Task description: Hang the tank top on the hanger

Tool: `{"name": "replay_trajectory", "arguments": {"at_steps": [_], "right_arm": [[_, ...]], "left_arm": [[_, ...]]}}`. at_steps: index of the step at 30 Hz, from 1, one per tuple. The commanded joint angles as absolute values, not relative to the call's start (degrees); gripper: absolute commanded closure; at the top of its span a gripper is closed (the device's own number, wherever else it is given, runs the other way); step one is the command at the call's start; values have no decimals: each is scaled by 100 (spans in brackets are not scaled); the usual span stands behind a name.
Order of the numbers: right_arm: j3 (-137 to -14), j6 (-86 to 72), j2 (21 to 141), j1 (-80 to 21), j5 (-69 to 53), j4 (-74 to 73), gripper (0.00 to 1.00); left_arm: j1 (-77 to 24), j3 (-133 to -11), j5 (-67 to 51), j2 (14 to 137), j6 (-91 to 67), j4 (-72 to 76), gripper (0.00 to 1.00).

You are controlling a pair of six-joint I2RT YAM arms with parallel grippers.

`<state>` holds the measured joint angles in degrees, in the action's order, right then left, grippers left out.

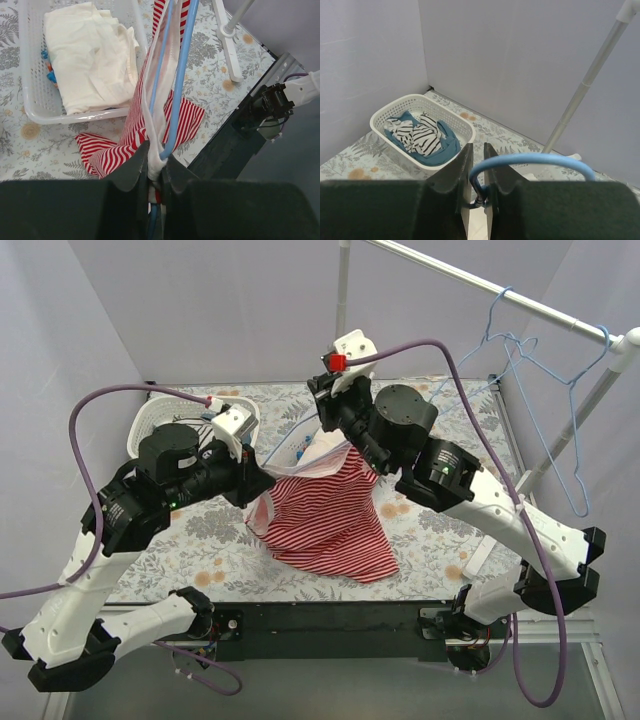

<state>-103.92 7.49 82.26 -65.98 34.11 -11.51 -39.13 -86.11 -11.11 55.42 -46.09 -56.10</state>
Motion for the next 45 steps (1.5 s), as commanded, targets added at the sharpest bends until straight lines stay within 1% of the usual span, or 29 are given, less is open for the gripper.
{"name": "replay_trajectory", "arguments": {"at_steps": [1,3,4,5,6,9,12,16,17,19,23,26,29,31,37,40,44,45], "right_arm": [[-9881,633,7630,-6653,3235,-1037,71],[-9686,528,7498,-6645,3173,-1028,63],[-9607,484,7358,-6645,3155,-1028,54],[-9424,449,7278,-6645,3120,-1037,50],[-9344,361,7208,-6645,3094,-1037,41],[-9054,247,6918,-6645,2910,-1054,34],[-8703,79,6584,-6645,2769,-1046,30],[-8000,-202,6031,-6653,2138,-1037,29],[-7841,-307,5942,-6645,1727,-1037,29],[-7297,-413,5723,-6645,1103,-1037,28],[-6243,-833,5441,-6645,546,-871,28],[-5267,-1142,5134,-6645,475,-617,29],[-4389,-1502,4852,-6645,571,-414,29],[-4079,-1678,4721,-6645,842,-404,30],[-3227,-2091,4553,-6653,1081,-281,33],[-2901,-2337,4684,-6645,985,-220,35],[-2637,-2548,4816,-6645,949,-220,36],[-2593,-2558,4825,-6653,923,-220,36]], "left_arm": [[-3832,-8429,-888,5458,-4895,-4852,100],[-3823,-8359,-923,5432,-4957,-4641,100],[-3832,-8341,-897,5432,-4974,-4588,100],[-3823,-8315,-879,5432,-4992,-4501,100],[-3823,-8297,-870,5432,-5010,-4457,100],[-3832,-8235,-931,5440,-5027,-4272,100],[-3832,-8244,-958,5510,-5010,-4131,100],[-3832,-8218,-862,5528,-4975,-3859,100],[-3832,-8226,-827,5554,-4949,-3745,100],[-3832,-8331,-817,5720,-4922,-3700,100],[-3832,-8630,-958,6073,-4878,-3542,100],[-3832,-8894,-1186,6371,-4852,-3498,100],[-3841,-9000,-1116,6477,-4782,-3524,100],[-3841,-9000,-1151,6530,-4729,-3516,100],[-4051,-9254,-1204,6820,-4685,-3384,100],[-4402,-9579,-854,7171,-4544,-3410,100],[-5210,-10001,164,7681,-4254,-3498,100],[-5282,-10063,463,7777,-4219,-3498,100]]}}
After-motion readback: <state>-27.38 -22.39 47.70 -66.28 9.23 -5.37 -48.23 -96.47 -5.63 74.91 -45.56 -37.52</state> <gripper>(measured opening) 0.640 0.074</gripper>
